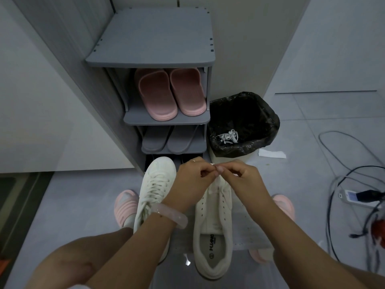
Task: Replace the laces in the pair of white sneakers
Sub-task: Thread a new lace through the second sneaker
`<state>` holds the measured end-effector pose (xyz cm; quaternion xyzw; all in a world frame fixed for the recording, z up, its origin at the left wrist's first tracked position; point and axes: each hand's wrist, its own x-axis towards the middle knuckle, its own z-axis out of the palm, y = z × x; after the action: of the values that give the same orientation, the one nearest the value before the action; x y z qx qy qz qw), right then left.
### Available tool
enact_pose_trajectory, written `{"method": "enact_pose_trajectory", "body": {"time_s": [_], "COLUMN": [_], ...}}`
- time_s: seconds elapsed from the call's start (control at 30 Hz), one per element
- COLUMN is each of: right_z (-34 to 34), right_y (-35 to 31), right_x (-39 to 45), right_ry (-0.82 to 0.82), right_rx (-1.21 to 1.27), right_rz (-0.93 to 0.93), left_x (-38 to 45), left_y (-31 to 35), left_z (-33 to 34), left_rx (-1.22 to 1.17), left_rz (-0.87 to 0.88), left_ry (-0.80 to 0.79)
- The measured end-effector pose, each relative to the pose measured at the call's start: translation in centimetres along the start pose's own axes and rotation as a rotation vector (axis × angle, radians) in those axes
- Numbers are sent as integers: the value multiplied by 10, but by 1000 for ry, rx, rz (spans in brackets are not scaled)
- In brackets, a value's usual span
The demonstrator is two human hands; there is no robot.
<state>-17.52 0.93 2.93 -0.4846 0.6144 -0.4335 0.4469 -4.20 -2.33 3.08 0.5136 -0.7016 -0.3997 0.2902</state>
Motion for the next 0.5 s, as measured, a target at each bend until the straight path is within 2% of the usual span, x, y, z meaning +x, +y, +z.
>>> {"method": "enact_pose_trajectory", "body": {"time_s": [0.23, 0.5], "right_z": [1, 2], "right_y": [1, 2], "right_x": [0, -2], "right_ry": [68, 62], "right_rx": [-39, 8], "right_rz": [-39, -12], "left_x": [0, -1], "left_y": [-1, -4], "left_z": [2, 4], "left_rx": [23, 27], "left_rz": [31, 63], "left_ry": [-7, 41]}}
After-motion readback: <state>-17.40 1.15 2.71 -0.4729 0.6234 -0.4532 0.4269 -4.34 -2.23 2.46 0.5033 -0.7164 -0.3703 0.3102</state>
